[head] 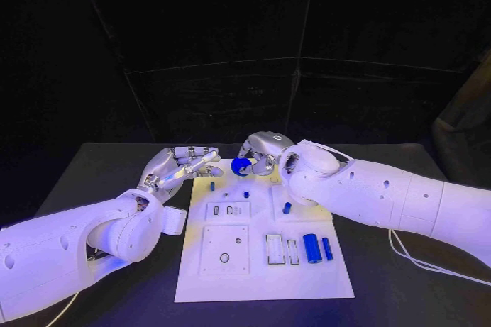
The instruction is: Assemble the parts on the task board
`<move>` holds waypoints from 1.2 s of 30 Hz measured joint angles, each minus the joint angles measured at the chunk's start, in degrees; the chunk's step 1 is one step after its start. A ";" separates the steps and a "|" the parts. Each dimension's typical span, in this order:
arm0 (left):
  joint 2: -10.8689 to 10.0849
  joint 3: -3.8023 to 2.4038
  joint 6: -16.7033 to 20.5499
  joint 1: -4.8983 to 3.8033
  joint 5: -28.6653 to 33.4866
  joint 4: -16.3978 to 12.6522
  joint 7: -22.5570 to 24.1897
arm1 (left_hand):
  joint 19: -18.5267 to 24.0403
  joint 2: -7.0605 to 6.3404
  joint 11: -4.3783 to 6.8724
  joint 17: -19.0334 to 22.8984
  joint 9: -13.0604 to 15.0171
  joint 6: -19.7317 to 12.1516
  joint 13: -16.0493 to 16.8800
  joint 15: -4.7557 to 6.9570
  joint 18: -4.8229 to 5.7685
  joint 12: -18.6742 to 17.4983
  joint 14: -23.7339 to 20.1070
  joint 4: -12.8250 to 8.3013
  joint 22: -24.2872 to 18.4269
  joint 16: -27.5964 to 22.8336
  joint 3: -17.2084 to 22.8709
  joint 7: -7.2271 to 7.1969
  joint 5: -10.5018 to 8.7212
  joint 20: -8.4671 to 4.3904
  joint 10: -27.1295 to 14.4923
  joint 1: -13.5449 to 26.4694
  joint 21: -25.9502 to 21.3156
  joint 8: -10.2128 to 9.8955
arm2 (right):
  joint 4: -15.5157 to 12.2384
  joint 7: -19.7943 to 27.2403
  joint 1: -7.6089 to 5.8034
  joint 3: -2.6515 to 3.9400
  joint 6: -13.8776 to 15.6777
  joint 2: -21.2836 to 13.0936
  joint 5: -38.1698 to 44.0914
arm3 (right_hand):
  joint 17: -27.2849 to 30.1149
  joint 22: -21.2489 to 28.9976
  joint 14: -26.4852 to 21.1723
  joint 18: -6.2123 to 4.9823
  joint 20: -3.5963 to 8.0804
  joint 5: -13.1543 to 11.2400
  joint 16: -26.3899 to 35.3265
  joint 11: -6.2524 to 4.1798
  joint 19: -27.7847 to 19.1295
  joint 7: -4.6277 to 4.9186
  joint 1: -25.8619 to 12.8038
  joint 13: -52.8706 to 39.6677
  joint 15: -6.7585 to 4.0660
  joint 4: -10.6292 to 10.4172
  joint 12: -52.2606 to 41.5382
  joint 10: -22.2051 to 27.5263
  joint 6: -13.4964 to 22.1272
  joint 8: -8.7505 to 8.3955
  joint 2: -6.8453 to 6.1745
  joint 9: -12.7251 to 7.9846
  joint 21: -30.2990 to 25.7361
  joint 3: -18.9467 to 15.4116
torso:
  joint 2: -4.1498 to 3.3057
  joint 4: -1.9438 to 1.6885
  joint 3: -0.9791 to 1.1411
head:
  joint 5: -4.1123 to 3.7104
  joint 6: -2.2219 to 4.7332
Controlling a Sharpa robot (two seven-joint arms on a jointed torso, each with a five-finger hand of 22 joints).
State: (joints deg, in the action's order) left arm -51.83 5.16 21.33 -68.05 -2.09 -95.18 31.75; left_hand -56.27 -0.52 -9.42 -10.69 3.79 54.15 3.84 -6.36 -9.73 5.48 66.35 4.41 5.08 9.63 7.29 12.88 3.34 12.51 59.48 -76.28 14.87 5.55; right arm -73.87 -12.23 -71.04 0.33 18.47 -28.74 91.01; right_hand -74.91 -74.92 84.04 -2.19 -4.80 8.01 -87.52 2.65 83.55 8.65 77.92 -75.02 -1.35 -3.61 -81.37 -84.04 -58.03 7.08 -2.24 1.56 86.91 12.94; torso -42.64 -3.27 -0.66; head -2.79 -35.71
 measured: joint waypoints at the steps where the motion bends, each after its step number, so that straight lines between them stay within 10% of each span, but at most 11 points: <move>1: 0.01 0.00 0.00 0.00 0.00 0.01 -0.01 | 0.00 0.00 0.00 0.00 0.00 0.00 0.00 0.00 0.00 0.00 0.00 0.00 0.00 0.00 0.00 0.00 0.00 0.00 0.00 0.00 0.00 0.00 | 0.32 -0.07 0.04 -0.03 -0.04 0.37 0.10 | 0.00 0.00 0.00 0.00 0.00 -0.01 0.00 0.00 0.00 0.01 0.00 0.00 0.00 0.00 0.02 0.00 -0.32 -0.12 0.00 0.00 0.00 0.00 | 0.01 0.00 0.00 | 0.01 0.00; 23: 0.18 0.00 -0.02 -0.01 0.00 0.02 -0.02 | 0.00 0.00 0.00 -0.06 0.00 0.00 0.00 0.00 0.00 0.01 0.00 0.00 -0.04 -0.21 0.00 0.00 0.00 0.00 0.00 0.00 0.00 -0.23 | 5.14 -0.87 0.87 -0.40 -4.24 4.08 1.89 | 0.01 0.01 0.00 -0.01 -0.21 -0.67 0.01 0.01 0.20 -0.24 -1.82 0.00 0.01 0.01 2.04 0.00 -1.37 -1.17 -1.08 0.13 0.00 0.35 | 0.03 0.14 0.06 | 0.04 -0.37; 36: 0.16 -0.01 -0.03 -0.01 0.00 -0.01 -0.03 | 0.00 0.00 0.00 -0.05 0.00 0.00 0.00 0.00 0.00 0.01 0.00 0.00 -0.08 -0.21 0.00 0.00 0.01 0.00 0.00 0.00 0.00 -0.23 | 5.90 -1.67 0.87 -0.40 -4.79 4.88 3.04 | -0.04 0.01 -0.01 -0.02 -0.95 -1.26 0.34 1.24 -0.10 0.36 -6.60 0.01 0.85 -2.00 8.20 2.28 3.42 -3.48 -4.52 2.15 0.00 -3.90 | 0.04 0.14 0.05 | -0.02 -0.24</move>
State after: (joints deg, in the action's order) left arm -51.67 5.15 21.30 -68.06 -2.09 -95.19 31.73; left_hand -56.27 -0.52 -9.42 -10.74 3.79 54.14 3.84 -6.36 -9.72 5.49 66.35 4.41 5.00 9.42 7.30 12.88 3.34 12.51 59.48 -76.28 14.87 5.33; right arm -67.97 -13.90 -70.17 -0.07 13.67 -23.86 94.06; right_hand -74.95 -74.91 84.03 -2.20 -5.75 6.76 -87.18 3.89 83.45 9.01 71.32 -75.01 -0.50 -5.61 -73.17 -81.76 -54.61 3.60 -6.76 3.71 86.91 9.04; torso -42.60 -3.14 -0.60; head -2.80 -35.95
